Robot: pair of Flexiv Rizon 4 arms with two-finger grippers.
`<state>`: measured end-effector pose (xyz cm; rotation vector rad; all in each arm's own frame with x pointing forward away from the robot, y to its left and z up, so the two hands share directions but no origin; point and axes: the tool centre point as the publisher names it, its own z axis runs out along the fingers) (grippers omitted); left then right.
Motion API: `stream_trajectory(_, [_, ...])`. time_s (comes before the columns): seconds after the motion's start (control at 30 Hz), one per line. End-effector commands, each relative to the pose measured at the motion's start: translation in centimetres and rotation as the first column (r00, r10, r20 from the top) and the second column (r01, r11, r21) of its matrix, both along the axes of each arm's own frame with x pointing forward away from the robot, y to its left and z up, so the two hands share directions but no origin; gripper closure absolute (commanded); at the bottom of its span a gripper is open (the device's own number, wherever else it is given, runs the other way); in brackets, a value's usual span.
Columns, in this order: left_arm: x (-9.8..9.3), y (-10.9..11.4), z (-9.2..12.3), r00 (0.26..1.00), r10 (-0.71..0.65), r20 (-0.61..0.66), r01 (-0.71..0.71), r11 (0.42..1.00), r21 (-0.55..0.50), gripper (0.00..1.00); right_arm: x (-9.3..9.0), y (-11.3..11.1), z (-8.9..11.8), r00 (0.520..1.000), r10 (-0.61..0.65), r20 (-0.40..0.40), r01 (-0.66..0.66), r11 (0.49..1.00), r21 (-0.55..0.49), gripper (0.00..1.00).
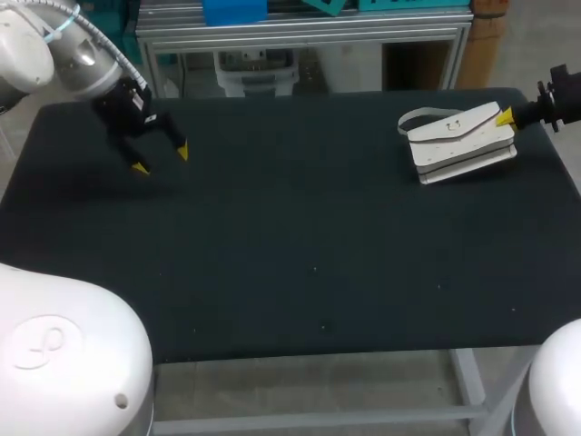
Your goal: Pick up the bag, open it, inspect its contents, close it, and place it on the opposite side
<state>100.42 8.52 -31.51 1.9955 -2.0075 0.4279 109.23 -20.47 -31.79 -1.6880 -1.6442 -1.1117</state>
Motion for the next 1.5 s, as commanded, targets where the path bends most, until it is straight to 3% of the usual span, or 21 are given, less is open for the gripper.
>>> stream_trajectory(0.03, [0.4,0.0,0.7,0.998,-0.012,0.056,0.009,0.999,0.047,0.0,1.4,-1.4,0.2,0.999,0.051,0.002,-0.051,0.999,-0.005,1.0])
stream_trajectory(0.33, [1.9,0.1,2.7,0.994,-0.062,0.093,0.041,0.978,0.206,0.0,5.1,-6.5,1.1,0.999,0.021,0.045,-0.019,0.999,-0.034,1.0])
stream_trajectory(0.63, [3.0,2.2,3.7,0.995,-0.037,0.089,0.007,0.949,0.315,0.0,7.1,-7.5,0.8,0.998,0.051,0.041,-0.049,0.998,-0.039,1.0])
stream_trajectory(1.03, [3.5,4.2,3.7,0.996,0.018,0.083,-0.041,0.959,0.281,0.0,8.5,-8.0,0.0,0.999,0.052,0.016,-0.051,0.998,-0.041,1.0])
stream_trajectory(1.27, [3.5,4.6,3.7,0.996,0.027,0.085,-0.049,0.963,0.264,0.0,9.5,-9.2,0.1,0.999,0.038,0.035,-0.037,0.999,-0.027,1.0])
stream_trajectory(1.5, [3.2,4.6,3.4,0.997,0.026,0.075,-0.045,0.966,0.256,0.0,10.4,-9.1,-0.5,0.997,0.071,-0.006,-0.071,0.997,-0.013,1.0])
